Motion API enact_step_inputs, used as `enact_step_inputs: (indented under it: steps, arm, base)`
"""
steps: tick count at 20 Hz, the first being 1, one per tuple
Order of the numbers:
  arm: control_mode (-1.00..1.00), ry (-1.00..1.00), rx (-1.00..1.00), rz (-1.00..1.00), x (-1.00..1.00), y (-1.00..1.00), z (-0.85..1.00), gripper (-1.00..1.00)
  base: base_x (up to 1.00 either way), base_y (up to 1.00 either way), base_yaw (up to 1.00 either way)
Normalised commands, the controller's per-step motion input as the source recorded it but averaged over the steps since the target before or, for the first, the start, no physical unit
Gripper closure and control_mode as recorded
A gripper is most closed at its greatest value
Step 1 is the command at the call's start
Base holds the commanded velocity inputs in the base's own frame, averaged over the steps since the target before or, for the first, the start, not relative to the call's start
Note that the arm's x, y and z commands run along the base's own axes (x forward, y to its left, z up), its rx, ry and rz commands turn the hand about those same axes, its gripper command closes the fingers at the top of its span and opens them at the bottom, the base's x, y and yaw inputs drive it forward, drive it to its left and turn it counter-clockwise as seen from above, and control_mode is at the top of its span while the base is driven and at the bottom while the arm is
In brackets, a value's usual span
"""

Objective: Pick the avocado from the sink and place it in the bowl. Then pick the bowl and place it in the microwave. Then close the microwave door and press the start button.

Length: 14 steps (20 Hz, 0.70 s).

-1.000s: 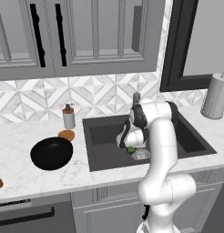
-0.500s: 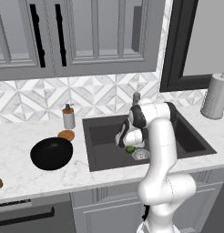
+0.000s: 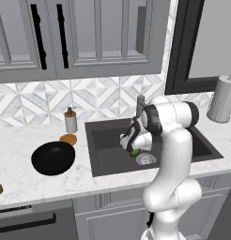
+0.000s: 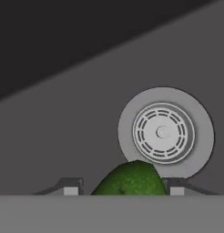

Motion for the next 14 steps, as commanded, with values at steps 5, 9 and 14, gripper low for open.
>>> enact_step_inputs:
  steps: [5,9,14]
  arm:
    - [-1.0,-0.1,0.0,-0.14,-0.96,0.27,1.0,1.0]
    - [-1.0,-0.06,0.0,-0.12,-0.59,0.21,1.0,1.0]
    - [-1.0,0.0,0.0,-0.08,-0.34,0.21,1.0,1.0]
  base:
    - [0.0,0.0,0.0]
    - [0.0,0.0,0.0]
    - [0.0,0.0,0.0]
